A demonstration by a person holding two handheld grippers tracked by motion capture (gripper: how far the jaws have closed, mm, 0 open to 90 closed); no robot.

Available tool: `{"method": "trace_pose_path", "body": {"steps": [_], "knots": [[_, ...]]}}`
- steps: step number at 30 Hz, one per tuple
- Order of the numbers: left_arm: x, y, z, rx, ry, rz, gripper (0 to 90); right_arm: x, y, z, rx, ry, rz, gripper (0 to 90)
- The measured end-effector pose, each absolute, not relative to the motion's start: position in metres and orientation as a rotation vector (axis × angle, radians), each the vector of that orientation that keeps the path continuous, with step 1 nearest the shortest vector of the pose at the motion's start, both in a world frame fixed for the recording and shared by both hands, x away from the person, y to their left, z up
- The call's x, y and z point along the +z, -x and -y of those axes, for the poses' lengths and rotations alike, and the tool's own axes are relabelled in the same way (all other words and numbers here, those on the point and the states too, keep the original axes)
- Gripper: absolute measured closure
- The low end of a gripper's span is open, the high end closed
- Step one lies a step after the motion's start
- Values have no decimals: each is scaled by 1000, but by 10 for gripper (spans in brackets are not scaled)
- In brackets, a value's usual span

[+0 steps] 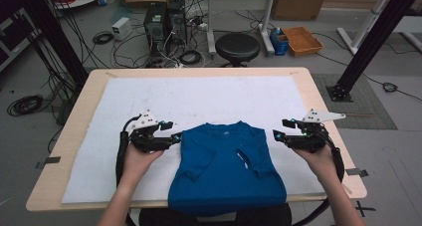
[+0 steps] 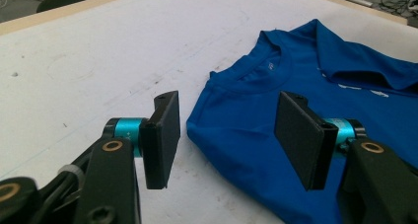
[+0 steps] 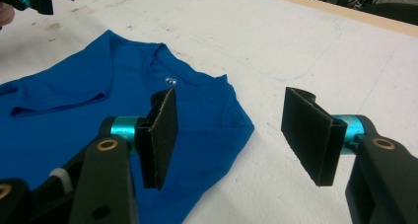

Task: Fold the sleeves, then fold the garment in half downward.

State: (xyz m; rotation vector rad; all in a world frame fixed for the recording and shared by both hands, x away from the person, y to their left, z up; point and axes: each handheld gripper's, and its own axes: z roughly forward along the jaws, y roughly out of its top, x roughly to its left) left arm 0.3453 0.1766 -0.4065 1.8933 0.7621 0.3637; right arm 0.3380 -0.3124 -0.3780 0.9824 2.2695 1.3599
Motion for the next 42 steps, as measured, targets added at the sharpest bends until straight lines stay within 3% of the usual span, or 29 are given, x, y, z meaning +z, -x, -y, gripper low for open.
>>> {"method": "trace_pose_path", "body": {"steps": [15, 28, 42], "knots": [[-407, -355, -169, 337, -1888, -791, 431, -381, -354, 304, 1333, -1002, -2268, 395], [-424, -396, -146, 191, -1912, -975, 449, -405, -389, 289, 1214, -1146, -2312, 546], [-441, -408, -130, 202, -2013, -984, 588, -437, -425, 253, 1073, -1179, -2466, 623]]}}
